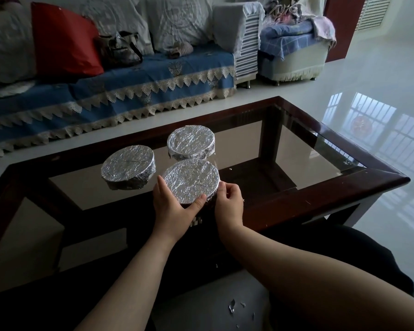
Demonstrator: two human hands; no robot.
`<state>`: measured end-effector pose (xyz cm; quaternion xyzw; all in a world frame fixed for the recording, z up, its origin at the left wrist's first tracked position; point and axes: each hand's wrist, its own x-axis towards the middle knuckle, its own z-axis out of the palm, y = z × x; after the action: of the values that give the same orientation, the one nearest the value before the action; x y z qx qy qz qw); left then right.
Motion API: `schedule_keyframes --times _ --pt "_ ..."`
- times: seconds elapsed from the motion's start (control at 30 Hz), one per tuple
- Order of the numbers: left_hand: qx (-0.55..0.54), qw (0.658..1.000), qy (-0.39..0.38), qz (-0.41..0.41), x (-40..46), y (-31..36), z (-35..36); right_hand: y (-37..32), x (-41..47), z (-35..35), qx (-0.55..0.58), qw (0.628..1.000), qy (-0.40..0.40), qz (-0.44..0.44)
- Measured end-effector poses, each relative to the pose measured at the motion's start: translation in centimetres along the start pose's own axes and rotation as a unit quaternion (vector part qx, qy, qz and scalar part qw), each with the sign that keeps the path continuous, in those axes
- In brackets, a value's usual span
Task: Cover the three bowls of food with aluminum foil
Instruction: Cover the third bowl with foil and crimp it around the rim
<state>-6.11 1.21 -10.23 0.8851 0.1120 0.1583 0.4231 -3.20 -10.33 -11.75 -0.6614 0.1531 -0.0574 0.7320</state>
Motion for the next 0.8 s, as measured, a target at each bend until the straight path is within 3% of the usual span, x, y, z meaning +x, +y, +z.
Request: schedule_keyframes --times 0.37,0.8 --pt "-0.004 1.0 0.002 -0.004 0.0 0.0 0.0 -0.2 1.0 0.8 0.066 0.991 0.026 0.114" --pt "-0.027 1.0 0.008 0.004 0.4 0.0 -0.2 -0.4 1.9 1.4 0.019 0.992 0.052 0.117"
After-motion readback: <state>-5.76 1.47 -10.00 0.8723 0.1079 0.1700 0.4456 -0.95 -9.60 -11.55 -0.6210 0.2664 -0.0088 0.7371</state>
